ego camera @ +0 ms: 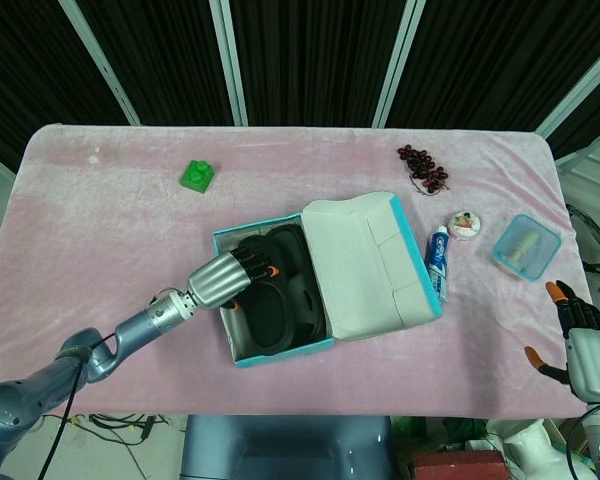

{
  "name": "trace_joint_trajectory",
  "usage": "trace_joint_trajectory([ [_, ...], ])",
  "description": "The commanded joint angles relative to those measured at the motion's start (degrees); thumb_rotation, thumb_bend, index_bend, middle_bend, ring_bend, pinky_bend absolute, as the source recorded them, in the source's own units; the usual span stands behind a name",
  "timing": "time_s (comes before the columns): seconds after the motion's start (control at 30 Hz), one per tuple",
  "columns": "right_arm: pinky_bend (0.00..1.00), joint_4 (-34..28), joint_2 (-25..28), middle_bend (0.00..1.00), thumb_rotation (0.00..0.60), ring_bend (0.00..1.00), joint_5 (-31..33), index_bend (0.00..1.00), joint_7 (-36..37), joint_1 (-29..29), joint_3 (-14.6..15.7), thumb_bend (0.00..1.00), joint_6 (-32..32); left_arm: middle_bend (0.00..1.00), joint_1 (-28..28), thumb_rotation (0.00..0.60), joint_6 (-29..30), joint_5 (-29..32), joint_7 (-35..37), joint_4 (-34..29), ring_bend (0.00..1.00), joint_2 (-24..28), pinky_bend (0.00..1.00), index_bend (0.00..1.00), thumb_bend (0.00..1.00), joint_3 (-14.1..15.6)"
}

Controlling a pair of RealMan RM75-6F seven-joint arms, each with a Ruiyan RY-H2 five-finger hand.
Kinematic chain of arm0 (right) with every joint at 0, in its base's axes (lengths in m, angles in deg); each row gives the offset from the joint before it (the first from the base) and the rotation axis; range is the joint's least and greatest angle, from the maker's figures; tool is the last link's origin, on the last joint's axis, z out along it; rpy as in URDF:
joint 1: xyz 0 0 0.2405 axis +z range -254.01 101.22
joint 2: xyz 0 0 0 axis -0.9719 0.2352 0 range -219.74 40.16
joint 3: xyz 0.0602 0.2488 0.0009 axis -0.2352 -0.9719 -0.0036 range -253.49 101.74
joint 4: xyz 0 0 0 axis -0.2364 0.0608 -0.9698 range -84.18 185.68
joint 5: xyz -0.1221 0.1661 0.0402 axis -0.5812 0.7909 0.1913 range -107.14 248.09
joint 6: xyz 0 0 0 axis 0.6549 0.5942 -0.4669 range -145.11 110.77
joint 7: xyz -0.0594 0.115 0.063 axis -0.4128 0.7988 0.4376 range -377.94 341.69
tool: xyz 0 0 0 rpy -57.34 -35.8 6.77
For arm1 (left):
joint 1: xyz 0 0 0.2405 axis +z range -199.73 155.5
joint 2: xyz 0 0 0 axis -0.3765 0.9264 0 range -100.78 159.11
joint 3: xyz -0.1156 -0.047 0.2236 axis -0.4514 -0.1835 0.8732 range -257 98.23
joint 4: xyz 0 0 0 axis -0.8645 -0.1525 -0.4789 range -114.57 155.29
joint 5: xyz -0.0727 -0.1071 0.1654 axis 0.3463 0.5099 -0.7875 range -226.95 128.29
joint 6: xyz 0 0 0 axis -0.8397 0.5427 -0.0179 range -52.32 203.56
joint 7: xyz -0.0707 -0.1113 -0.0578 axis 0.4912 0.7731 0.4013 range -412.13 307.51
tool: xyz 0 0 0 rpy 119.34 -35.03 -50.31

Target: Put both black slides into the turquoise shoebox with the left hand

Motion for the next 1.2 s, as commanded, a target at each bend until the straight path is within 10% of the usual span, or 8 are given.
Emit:
trace_joint_trajectory([
  [0.03,0.15,0.0,0.1,0.04,0.600,0.12,0.1,0.00,0.2,0.0,-0.1,0.14,-0.1,0.34,-0.2,0.600,-0.5,-0.1,-0.5,0.8,0.20,-0.6,0.32,0.28,0.28,0.3],
  [1.2,0.15,-0.8,0.6,0.04,0.600,0.12,1.1,0.00,0.7,0.2,-0.1,0.14,-1.5,0.34,-1.8,0.600,-6.2,-1.6,-11.0,2.2,0.19,0.1,0.30,0.28,0.28,4.2],
])
